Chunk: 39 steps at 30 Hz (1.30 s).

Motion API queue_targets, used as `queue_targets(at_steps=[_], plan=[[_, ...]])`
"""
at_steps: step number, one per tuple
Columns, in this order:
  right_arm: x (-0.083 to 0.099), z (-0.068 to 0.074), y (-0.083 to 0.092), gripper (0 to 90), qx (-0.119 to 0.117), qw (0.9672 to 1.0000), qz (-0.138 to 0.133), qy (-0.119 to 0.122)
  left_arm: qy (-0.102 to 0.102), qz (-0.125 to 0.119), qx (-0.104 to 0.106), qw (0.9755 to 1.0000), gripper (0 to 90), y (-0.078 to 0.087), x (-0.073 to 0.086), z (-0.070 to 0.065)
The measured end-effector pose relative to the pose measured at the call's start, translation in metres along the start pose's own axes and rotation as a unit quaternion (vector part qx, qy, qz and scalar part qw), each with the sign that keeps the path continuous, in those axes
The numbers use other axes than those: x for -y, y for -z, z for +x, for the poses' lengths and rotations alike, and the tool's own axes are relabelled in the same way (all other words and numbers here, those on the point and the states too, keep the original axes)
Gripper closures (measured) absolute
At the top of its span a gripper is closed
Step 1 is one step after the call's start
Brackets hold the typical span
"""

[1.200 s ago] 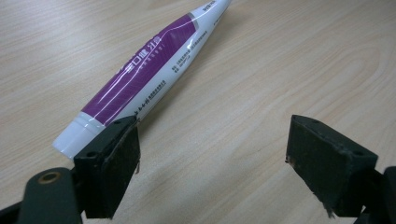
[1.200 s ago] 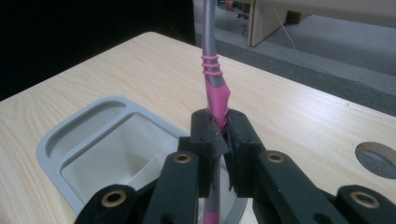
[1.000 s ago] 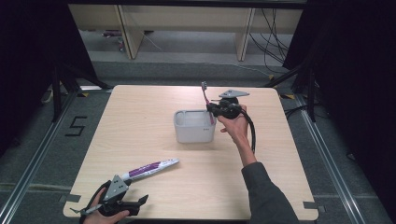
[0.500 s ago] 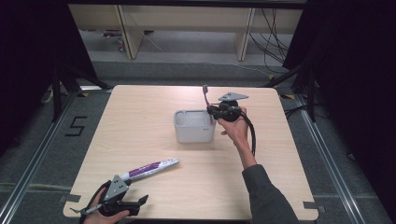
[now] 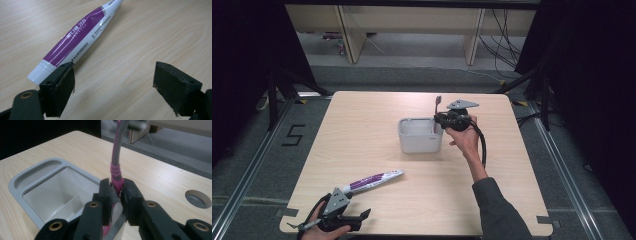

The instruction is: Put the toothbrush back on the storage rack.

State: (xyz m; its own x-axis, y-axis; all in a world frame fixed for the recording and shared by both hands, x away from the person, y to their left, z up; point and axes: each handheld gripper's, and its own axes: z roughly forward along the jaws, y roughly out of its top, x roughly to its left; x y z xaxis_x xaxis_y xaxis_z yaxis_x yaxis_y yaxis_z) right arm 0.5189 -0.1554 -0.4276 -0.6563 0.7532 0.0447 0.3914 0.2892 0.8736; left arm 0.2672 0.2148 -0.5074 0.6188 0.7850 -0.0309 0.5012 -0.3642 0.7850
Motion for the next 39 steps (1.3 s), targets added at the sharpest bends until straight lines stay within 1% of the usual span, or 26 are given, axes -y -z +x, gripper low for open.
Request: queue_targets(at_steps=[1, 3, 6, 7, 8, 9, 10, 11, 12, 13, 15, 16, 18, 19, 20, 21, 22, 25, 28, 31, 33, 34, 35, 37, 38, 39], plan=[[0.001, 0.001, 0.0, 76.5, 0.0, 1.0, -0.005, -0.008, 0.0, 0.0, 0.0, 1.0, 17.3, 0.0, 0.0, 0.0], [0.001, 0.0, 0.001, 73.4, -0.003, 1.0, -0.002, -0.006, 0.0, 0.0, 0.0, 1.0, 17.3, 0.0, 0.0, 0.0], [0.0, 0.0, 0.004, 60.2, 0.001, 1.0, -0.003, -0.002, 0.0, -0.002, 0.0, 1.0, 17.3, 0.0, 0.0, 0.0], [0.0, 0.001, 0.006, 56.3, 0.007, 1.0, -0.006, -0.002, 0.001, -0.002, 0.001, 1.0, 17.3, 0.0, 0.0, 0.0], [0.0, 0.002, 0.008, 52.9, 0.003, 0.9999, -0.008, -0.012, 0.001, -0.002, 0.001, 1.0, 17.3, 0.0, 0.0, 0.0], [-0.001, 0.0, 0.012, 49.9, 0.012, 0.9998, -0.019, 0.002, 0.001, -0.002, 0.001, 1.0, 17.3, 0.0, 0.0, 0.0], [-0.001, 0.003, 0.015, 47.3, 0.011, 0.9997, -0.016, -0.017, 0.007, -0.007, 0.0, 1.0, 17.3, -0.001, 0.0, -0.001], [-0.001, 0.001, 0.017, 44.5, 0.01, 0.9998, -0.018, -0.008, 0.006, -0.007, 0.001, 1.0, 17.3, -0.001, 0.0, -0.001], [-0.001, 0.002, 0.019, 42.9, 0.006, 0.9997, -0.019, -0.014, 0.006, -0.009, 0.0, 0.9999, 17.3, -0.001, 0.0, -0.001], [-0.001, 0.002, 0.023, 41.3, 0.003, 0.9999, -0.01, -0.01, 0.001, -0.006, 0.0, 1.0, 17.3, -0.001, 0.0, 0.0], [-0.001, 0.003, 0.028, 38.9, 0.011, 0.9997, -0.014, -0.014, 0.005, -0.008, -0.001, 1.0, 17.3, -0.001, 0.0, -0.001], [0.0, 0.003, 0.031, 38.7, 0.004, 0.9998, -0.014, -0.013, 0.006, -0.008, -0.001, 0.9999, 17.3, -0.001, 0.0, -0.001], [0.001, 0.003, 0.036, 38.2, 0.004, 1.0, -0.007, -0.006, 0.007, -0.006, -0.002, 1.0, 17.3, -0.001, 0.0, -0.001], [0.003, 0.004, 0.037, 38.0, 0.002, 0.9998, -0.013, -0.012, -0.001, 0.001, -0.002, 1.0, 17.3, 0.0, 0.0, 0.0], [0.005, 0.004, 0.039, 38.0, 0.003, 0.9999, -0.013, -0.005, -0.001, -0.004, -0.003, 1.0, 17.3, 0.0, 0.0, 0.0], [0.006, 0.005, 0.043, 38.0, 0.002, 1.0, -0.007, -0.007, -0.001, -0.003, -0.002, 1.0, 17.3, 0.0, 0.0, 0.0], [0.007, 0.006, 0.043, 38.0, 0.003, 0.9999, -0.01, -0.008, 0.006, -0.01, -0.002, 0.9999, 17.3, -0.001, 0.0, -0.001], [0.011, 0.007, 0.047, 37.9, -0.001, 1.0, -0.006, -0.007, 0.002, -0.005, -0.004, 1.0, 17.3, 0.0, 0.0, 0.001], [0.014, 0.009, 0.052, 37.9, 0.001, 1.0, 0.004, 0.002, 0.004, -0.006, -0.003, 1.0, 17.3, 0.0, 0.0, 0.0], [0.016, 0.01, 0.054, 38.2, -0.004, 0.9999, -0.002, 0.01, 0.0, -0.005, -0.003, 1.0, 17.3, 0.0, -0.001, 0.0], [0.017, 0.012, 0.058, 38.2, 0.003, 1.0, 0.005, 0.0, -0.001, -0.004, -0.003, 1.0, 17.3, 0.001, 0.0, 0.001], [0.017, 0.011, 0.058, 38.2, 0.002, 1.0, 0.002, 0.009, -0.006, 0.002, -0.003, 1.0, 17.3, 0.001, 0.0, 0.001], [0.018, 0.012, 0.058, 38.2, -0.001, 1.0, -0.001, 0.002, -0.008, 0.003, -0.003, 1.0, 17.3, 0.001, 0.0, 0.001], [0.019, 0.011, 0.06, 38.2, -0.003, 1.0, 0.0, 0.007, -0.004, -0.002, -0.002, 1.0, 17.3, 0.001, 0.0, 0.001], [0.02, 0.013, 0.062, 38.2, 0.002, 1.0, 0.006, 0.003, -0.008, 0.001, -0.003, 1.0, 17.3, 0.001, 0.0, 0.001], [0.02, 0.011, 0.063, 38.2, 0.004, 0.9999, 0.005, 0.015, -0.011, 0.005, -0.005, 0.9999, 17.3, 0.002, -0.001, 0.001]])
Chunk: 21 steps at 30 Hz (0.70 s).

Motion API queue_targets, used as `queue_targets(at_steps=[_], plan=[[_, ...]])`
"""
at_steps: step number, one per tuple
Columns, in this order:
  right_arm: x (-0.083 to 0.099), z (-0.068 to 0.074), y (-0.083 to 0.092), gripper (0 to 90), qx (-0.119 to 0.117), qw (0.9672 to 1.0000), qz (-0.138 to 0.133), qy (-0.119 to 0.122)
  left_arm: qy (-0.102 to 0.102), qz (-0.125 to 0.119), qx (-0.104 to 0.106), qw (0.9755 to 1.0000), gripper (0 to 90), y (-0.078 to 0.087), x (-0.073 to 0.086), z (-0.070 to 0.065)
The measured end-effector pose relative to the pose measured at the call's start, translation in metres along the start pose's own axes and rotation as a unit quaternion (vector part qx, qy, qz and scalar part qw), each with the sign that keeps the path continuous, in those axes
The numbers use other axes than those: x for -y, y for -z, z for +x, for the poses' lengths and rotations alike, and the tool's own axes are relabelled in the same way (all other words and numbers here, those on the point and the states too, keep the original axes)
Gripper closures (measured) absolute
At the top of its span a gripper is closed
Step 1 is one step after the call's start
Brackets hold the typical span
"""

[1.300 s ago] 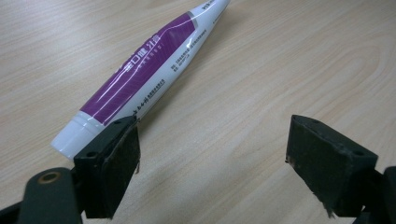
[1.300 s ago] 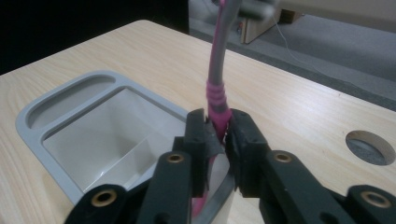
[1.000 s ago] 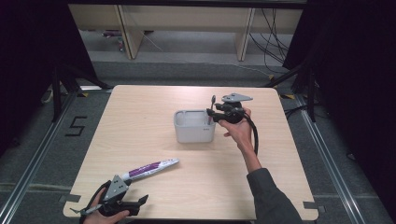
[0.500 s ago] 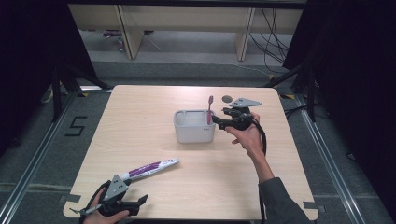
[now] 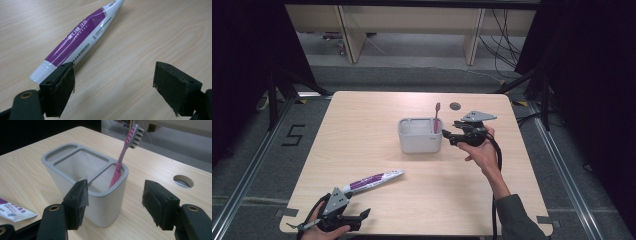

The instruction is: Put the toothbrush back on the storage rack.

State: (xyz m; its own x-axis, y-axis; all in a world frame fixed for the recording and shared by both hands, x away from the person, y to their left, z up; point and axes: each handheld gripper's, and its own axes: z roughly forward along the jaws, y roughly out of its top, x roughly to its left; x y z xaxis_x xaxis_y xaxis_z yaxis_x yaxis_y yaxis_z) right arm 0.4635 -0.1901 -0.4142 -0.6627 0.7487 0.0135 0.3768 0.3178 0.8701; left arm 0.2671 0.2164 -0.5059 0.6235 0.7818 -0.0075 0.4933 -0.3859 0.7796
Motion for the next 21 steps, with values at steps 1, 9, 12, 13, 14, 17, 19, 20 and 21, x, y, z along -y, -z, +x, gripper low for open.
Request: queue_targets(at_steps=[1, 9, 12, 13, 14, 17, 19, 20, 21], plan=[[0.001, 0.002, 0.001, 38.2, -0.001, 0.9999, 0.003, -0.012, -0.001, 0.001, 0.0, 1.0, 17.3, 0.0, 0.0, 0.0], [0.007, 0.005, 0.003, 35.4, 0.002, 0.9999, 0.01, -0.011, 0.0, -0.002, -0.001, 1.0, 17.3, 0.0, 0.0, -0.001], [0.009, 0.004, 0.004, 30.6, 0.001, 0.9999, 0.013, 0.0, 0.0, -0.003, -0.001, 1.0, 17.3, 0.0, 0.0, -0.001], [0.009, 0.004, 0.004, 29.8, 0.0, 0.9999, 0.015, -0.002, 0.0, -0.003, -0.001, 1.0, 17.3, 0.0, 0.0, -0.001], [0.009, 0.005, 0.005, 28.3, 0.003, 0.9998, 0.017, -0.01, 0.0, -0.003, -0.001, 1.0, 17.3, 0.0, 0.0, -0.001], [0.012, 0.005, 0.006, 22.6, 0.003, 0.9998, 0.017, -0.013, -0.001, -0.001, -0.001, 1.0, 17.3, 0.001, 0.0, -0.001], [0.014, 0.007, 0.008, 21.3, 0.011, 0.9994, 0.021, -0.025, -0.005, 0.001, -0.005, 1.0, 17.3, 0.001, 0.0, 0.0], [0.016, 0.007, 0.009, 21.2, 0.01, 0.9994, 0.025, -0.024, -0.001, -0.002, -0.006, 1.0, 17.3, 0.001, 0.0, 0.0], [0.017, 0.007, 0.01, 20.9, 0.009, 0.9993, 0.025, -0.027, 0.001, -0.003, -0.001, 1.0, 17.3, 0.001, 0.0, 0.0]])
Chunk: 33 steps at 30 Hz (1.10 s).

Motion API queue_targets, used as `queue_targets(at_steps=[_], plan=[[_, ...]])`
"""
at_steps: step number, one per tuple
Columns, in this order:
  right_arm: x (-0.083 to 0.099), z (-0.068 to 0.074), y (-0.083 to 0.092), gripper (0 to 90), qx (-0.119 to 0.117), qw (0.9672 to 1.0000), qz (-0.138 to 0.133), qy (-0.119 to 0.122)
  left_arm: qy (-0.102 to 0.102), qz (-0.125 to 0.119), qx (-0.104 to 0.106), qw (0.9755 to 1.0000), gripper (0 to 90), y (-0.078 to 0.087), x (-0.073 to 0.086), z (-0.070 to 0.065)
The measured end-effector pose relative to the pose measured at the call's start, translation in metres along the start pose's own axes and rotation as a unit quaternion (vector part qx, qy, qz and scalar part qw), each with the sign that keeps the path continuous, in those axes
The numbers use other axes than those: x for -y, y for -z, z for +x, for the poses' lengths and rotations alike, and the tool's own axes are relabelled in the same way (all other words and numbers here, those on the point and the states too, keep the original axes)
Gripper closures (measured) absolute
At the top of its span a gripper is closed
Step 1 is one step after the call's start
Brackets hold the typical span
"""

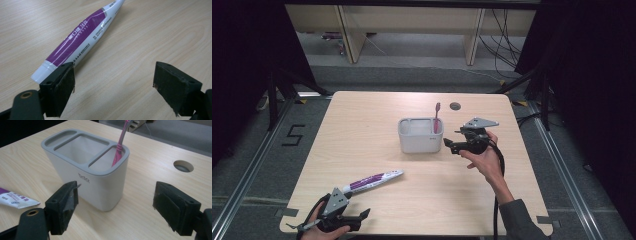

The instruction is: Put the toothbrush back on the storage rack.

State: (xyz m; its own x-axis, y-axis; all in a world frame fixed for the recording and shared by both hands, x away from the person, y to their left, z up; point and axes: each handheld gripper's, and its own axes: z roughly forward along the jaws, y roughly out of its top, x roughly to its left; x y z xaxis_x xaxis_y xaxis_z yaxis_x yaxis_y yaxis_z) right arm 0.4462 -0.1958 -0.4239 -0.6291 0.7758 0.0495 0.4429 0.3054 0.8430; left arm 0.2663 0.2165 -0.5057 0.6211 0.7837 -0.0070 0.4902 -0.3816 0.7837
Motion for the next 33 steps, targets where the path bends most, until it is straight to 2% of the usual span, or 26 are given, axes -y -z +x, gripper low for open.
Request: queue_targets(at_steps=[1, 2, 3, 5, 7, 8, 9, 10, 12, 13, 15, 16, 22, 24, 25, 26, 28, 32, 33], plan=[[0.001, 0.0, 0.001, 20.3, -0.002, 1.0, 0.001, -0.003, 0.0, 0.0, -0.001, 1.0, 17.3, 0.0, 0.0, 0.0], [0.003, -0.001, 0.0, 20.3, -0.001, 1.0, -0.003, 0.004, 0.0, 0.001, -0.002, 1.0, 17.3, 0.0, 0.0, 0.0], [0.004, 0.0, 0.002, 20.1, -0.002, 1.0, 0.005, -0.002, -0.002, 0.001, -0.001, 1.0, 17.3, 0.0, 0.0, 0.0], [0.008, -0.002, 0.003, 20.0, -0.007, 0.9999, 0.004, 0.008, 0.001, 0.0, -0.001, 1.0, 17.3, 0.0, 0.0, 0.0], [0.012, 0.0, 0.004, 19.9, -0.006, 0.9999, 0.006, -0.009, -0.001, 0.001, -0.001, 1.0, 17.3, 0.001, 0.0, 0.0], [0.014, 0.0, 0.005, 19.9, 0.0, 0.9999, 0.007, -0.007, -0.001, 0.001, -0.001, 1.0, 17.3, 0.001, 0.0, 0.0], [0.016, -0.001, 0.006, 19.9, -0.004, 0.9999, 0.01, -0.008, -0.001, 0.002, -0.001, 1.0, 17.3, 0.001, 0.0, 0.0], [0.018, 0.0, 0.007, 19.9, 0.005, 0.9998, 0.013, -0.011, 0.001, 0.001, -0.001, 1.0, 17.3, 0.001, 0.0, 0.0], [0.022, 0.0, 0.008, 20.1, -0.003, 0.9999, 0.014, -0.006, 0.001, 0.002, -0.001, 1.0, 17.3, 0.001, 0.0, 0.0], [0.024, 0.001, 0.009, 20.3, -0.003, 0.9998, 0.019, -0.012, 0.001, 0.003, -0.001, 1.0, 17.3, 0.001, 0.0, 0.0], [0.029, 0.001, 0.011, 20.6, -0.007, 0.9996, 0.024, -0.011, 0.0, 0.003, -0.001, 1.0, 17.3, 0.001, 0.0, 0.0], [0.03, 0.0, 0.012, 20.9, -0.005, 0.9996, 0.029, 0.001, 0.0, 0.001, -0.001, 1.0, 17.3, 0.001, 0.0, 0.0], [0.04, 0.004, 0.017, 21.9, -0.006, 0.9991, 0.038, -0.016, 0.001, 0.001, -0.001, 1.0, 17.3, 0.001, 0.0, 0.0], [0.042, 0.004, 0.018, 22.1, -0.002, 0.9995, 0.03, -0.011, -0.001, 0.003, -0.001, 1.0, 17.3, 0.001, 0.0, 0.0], [0.044, 0.004, 0.019, 22.2, -0.009, 0.9992, 0.037, -0.014, 0.0, 0.003, 0.0, 1.0, 17.3, 0.001, 0.0, 0.0], [0.045, 0.003, 0.02, 22.3, -0.004, 0.9994, 0.035, -0.004, 0.0, 0.0, 0.0, 1.0, 17.3, 0.001, 0.0, 0.0], [0.047, 0.006, 0.022, 22.3, -0.009, 0.9989, 0.042, -0.018, 0.001, 0.001, 0.0, 1.0, 17.3, 0.001, 0.0, 0.0], [0.051, 0.006, 0.024, 22.0, -0.008, 0.9993, 0.036, -0.004, 0.0, 0.003, -0.001, 1.0, 17.3, 0.001, 0.0, 0.001], [0.052, 0.007, 0.025, 21.9, -0.012, 0.9992, 0.035, -0.013, 0.002, 0.004, -0.002, 1.0, 17.3, 0.0, 0.0, 0.0]])
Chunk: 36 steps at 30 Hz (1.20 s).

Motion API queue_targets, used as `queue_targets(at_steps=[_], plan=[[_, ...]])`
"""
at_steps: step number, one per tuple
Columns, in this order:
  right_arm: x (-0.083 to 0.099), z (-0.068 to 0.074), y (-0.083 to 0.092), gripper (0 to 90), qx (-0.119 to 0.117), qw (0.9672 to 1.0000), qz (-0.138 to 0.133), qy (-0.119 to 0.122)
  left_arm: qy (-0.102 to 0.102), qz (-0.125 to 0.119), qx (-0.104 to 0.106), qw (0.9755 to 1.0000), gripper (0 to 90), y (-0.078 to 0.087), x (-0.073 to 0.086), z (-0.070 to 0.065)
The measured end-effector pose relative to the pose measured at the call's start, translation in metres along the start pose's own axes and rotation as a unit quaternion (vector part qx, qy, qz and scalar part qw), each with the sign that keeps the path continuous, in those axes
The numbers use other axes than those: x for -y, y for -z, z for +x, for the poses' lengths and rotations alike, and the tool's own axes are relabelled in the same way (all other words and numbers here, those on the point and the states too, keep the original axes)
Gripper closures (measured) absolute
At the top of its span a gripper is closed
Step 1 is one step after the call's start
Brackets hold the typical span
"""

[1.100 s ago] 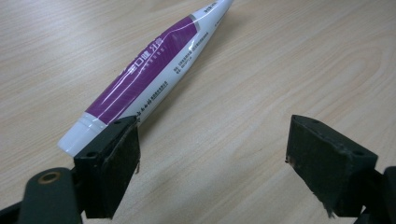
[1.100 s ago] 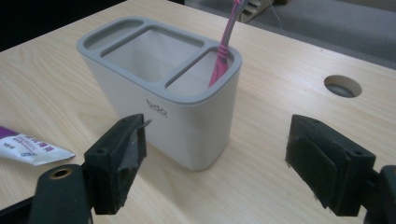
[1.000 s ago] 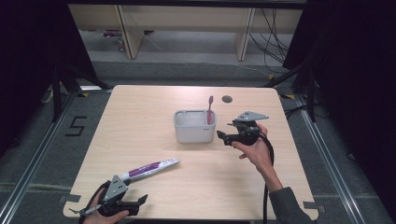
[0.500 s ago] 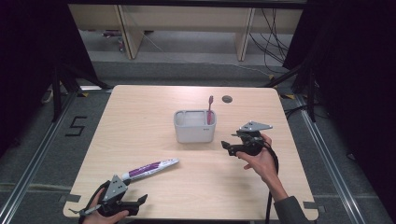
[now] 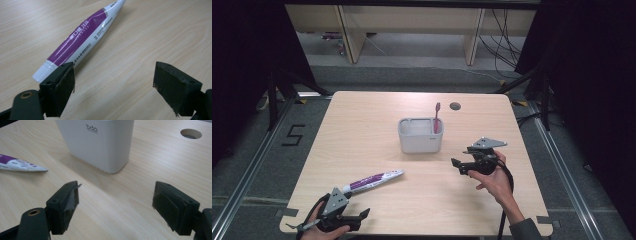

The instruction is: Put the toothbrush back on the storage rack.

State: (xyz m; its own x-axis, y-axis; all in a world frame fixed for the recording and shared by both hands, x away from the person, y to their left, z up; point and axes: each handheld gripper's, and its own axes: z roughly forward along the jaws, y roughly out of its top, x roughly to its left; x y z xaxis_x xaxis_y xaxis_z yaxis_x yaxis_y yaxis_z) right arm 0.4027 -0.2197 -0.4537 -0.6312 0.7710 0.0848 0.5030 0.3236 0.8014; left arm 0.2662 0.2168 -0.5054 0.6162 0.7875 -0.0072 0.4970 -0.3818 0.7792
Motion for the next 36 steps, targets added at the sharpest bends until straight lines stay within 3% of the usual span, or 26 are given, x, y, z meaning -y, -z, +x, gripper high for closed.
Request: queue_targets(at_steps=[2, 3, 6, 8, 9, 10, 16, 17, 18, 19, 20, 22, 25, 26, 27, 28, 30, 33, 34, 35, 36], plan=[[0.001, -0.001, 0.0, 21.8, 0.0, 1.0, 0.0, 0.008, -0.001, 0.0, 0.0, 1.0, 17.3, 0.0, 0.0, 0.0], [0.003, 0.002, 0.0, 21.3, -0.007, 0.9999, 0.001, -0.009, -0.001, 0.0, 0.001, 1.0, 17.3, 0.0, 0.0, 0.0], [0.005, 0.002, 0.002, 20.8, 0.002, 1.0, 0.001, 0.006, -0.001, -0.001, 0.001, 1.0, 17.3, 0.0, 0.0, 0.0], [0.008, 0.005, 0.002, 20.6, 0.0, 1.0, 0.001, -0.01, -0.001, -0.002, 0.001, 1.0, 17.3, 0.0, 0.0, 0.0], [0.008, 0.004, 0.002, 20.4, -0.003, 1.0, 0.002, 0.001, -0.001, -0.001, 0.002, 1.0, 17.3, 0.0, 0.0, 0.0], [0.009, 0.006, 0.003, 20.1, -0.008, 0.9999, 0.009, -0.011, -0.001, -0.002, 0.002, 1.0, 17.3, 0.0, 0.0, 0.0], [0.014, 0.006, 0.007, 20.0, -0.004, 1.0, 0.003, 0.004, -0.002, -0.002, 0.002, 1.0, 17.3, 0.001, 0.0, 0.0], [0.015, 0.009, 0.008, 19.9, -0.005, 0.9999, 0.008, -0.013, -0.002, -0.003, 0.002, 1.0, 17.3, 0.001, 0.0, 0.0], [0.016, 0.007, 0.008, 19.9, -0.008, 1.0, 0.005, -0.001, -0.003, -0.003, 0.003, 1.0, 17.3, 0.001, 0.0, 0.0], [0.017, 0.009, 0.008, 19.9, -0.009, 0.9999, 0.002, -0.01, -0.003, -0.003, 0.003, 1.0, 17.3, 0.001, 0.0, 0.0], [0.018, 0.007, 0.009, 19.9, -0.015, 0.9999, 0.003, -0.002, -0.004, -0.003, 0.002, 1.0, 17.3, 0.001, 0.0, 0.0], [0.02, 0.009, 0.011, 19.9, -0.001, 1.0, 0.004, 0.001, -0.004, -0.006, 0.001, 1.0, 17.3, 0.0, 0.0, 0.0], [0.023, 0.01, 0.012, 19.7, -0.003, 1.0, 0.005, 0.003, -0.001, -0.003, 0.001, 1.0, 17.3, 0.0, 0.0, 0.0], [0.024, 0.012, 0.014, 19.7, -0.008, 0.9999, 0.013, -0.007, -0.002, -0.006, 0.001, 1.0, 17.3, 0.0, 0.0, 0.0], [0.025, 0.011, 0.014, 19.7, -0.008, 0.9999, 0.01, -0.001, 0.006, -0.012, 0.001, 0.9999, 17.3, -0.001, 0.0, -0.002], [0.027, 0.013, 0.014, 19.7, -0.011, 0.9998, 0.012, -0.015, 0.009, -0.013, 0.002, 0.9999, 17.3, -0.001, 0.0, -0.002], [0.028, 0.012, 0.015, 19.7, -0.008, 0.9999, 0.011, 0.003, 0.008, -0.013, 0.0, 0.9999, 17.3, -0.001, 0.0, -0.002], [0.03, 0.013, 0.015, 19.8, -0.007, 0.9998, 0.012, 0.011, -0.005, -0.002, 0.001, 1.0, 17.3, 0.0, -0.002, 0.0], [0.032, 0.016, 0.016, 19.8, -0.008, 0.9998, 0.02, -0.001, -0.006, -0.003, 0.0, 1.0, 17.3, 0.0, -0.002, -0.001], [0.033, 0.015, 0.015, 19.8, -0.006, 0.9997, 0.02, 0.012, -0.003, -0.001, 0.0, 1.0, 17.3, 0.0, -0.002, -0.001], [0.035, 0.017, 0.016, 19.7, -0.001, 0.9996, 0.028, 0.005, -0.004, 0.001, 0.001, 1.0, 17.3, 0.0, -0.002, -0.001]])
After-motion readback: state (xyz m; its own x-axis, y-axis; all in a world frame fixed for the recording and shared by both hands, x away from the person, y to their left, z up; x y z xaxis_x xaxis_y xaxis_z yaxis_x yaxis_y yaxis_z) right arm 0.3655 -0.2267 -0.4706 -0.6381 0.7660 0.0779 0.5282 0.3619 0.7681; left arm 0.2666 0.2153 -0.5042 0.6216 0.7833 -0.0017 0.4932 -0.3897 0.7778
